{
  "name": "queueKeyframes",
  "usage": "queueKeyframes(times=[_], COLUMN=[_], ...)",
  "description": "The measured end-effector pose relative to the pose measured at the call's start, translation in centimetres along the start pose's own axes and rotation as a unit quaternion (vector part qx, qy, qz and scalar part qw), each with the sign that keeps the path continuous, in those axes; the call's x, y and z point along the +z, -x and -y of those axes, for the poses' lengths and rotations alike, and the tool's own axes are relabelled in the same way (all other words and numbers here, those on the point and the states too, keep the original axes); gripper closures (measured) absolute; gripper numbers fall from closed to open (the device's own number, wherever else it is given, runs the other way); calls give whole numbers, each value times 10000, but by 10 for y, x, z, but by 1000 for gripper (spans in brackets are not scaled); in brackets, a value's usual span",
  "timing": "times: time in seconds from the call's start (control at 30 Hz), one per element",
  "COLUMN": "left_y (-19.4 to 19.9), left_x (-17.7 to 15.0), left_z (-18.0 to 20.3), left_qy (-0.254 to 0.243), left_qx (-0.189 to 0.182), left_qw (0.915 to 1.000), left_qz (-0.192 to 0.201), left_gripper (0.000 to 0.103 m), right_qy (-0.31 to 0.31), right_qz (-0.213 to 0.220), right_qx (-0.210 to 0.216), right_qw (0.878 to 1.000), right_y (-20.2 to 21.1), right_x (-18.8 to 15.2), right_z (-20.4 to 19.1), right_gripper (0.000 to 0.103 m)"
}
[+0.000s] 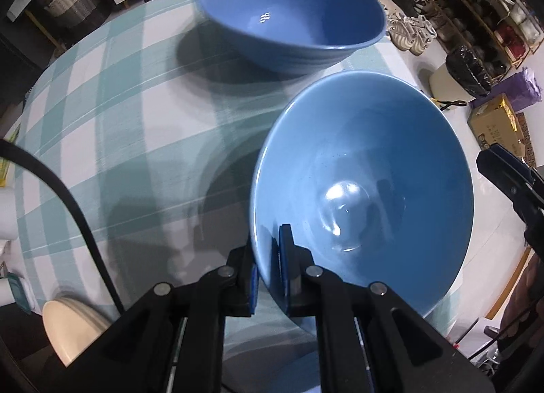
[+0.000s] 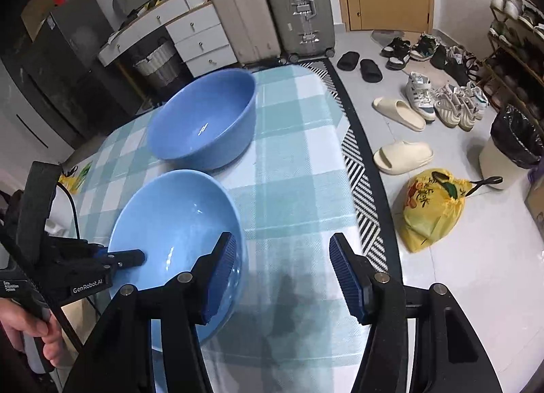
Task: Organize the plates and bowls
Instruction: 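Close the left tool on a blue bowl's rim while the right tool closes on it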
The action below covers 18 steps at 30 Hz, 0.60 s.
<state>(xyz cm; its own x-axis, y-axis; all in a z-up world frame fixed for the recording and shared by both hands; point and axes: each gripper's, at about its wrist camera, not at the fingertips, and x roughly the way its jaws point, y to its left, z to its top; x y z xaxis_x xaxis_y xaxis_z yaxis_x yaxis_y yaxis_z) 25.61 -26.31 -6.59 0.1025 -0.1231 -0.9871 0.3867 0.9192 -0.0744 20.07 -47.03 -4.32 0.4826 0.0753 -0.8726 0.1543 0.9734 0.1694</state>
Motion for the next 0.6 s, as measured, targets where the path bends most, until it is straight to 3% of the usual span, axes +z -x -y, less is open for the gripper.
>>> queueKeyframes(times=[0.23, 0.6], left_y=[5, 9], left_x=[-31, -41], left_z=[-30, -49], left_qy=[64, 257], left_qx=[33, -50], left_qw=[10000, 9996], left_qz=[36, 123], left_gripper=[95, 95], right_qy=[226, 111], right_qz=[-137, -527], right_qx=[206, 315], right_qw=[9994, 9981], right_y=[-7, -21], right_x=[-12, -11], right_z=[-31, -54], right_gripper=[44, 51])
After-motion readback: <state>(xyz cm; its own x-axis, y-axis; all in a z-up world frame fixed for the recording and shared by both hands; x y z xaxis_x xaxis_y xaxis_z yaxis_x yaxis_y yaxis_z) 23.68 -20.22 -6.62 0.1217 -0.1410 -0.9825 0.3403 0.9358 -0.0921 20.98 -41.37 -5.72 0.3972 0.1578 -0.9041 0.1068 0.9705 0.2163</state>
